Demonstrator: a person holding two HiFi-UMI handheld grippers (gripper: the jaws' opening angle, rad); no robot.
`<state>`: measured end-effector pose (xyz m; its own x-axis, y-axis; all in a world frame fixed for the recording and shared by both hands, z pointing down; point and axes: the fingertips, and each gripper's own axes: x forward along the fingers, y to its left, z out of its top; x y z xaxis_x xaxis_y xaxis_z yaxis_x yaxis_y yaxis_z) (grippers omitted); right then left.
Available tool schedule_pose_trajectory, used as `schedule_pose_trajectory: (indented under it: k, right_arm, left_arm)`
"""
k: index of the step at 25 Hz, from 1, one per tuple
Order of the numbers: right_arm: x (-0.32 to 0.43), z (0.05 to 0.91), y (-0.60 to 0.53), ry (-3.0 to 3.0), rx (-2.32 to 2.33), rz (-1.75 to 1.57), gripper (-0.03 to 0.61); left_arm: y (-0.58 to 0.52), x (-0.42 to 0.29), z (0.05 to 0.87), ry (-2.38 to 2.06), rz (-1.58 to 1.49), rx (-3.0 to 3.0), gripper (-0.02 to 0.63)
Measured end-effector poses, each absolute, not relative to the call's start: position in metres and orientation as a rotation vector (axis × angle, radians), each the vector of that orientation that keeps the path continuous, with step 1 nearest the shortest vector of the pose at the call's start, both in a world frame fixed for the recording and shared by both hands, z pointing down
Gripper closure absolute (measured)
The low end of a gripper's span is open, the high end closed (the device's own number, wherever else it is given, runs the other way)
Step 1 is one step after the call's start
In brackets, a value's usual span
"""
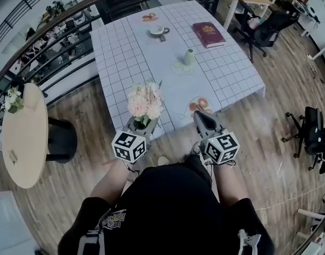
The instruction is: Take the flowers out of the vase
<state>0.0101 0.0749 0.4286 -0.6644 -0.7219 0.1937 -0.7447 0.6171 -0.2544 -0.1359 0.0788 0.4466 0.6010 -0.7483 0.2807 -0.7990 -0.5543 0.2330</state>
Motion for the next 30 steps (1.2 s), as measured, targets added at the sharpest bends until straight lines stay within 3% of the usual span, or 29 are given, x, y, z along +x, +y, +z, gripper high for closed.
schedule_pose_trajectory:
  k: [30]
  right_arm:
    - [0.007, 0.425, 0.097, -2.76, 1.239, 0.515, 0.557]
  left_arm:
    - [0.097, -0.12, 0.441, -1.203, 0.176, 2.522, 0.538]
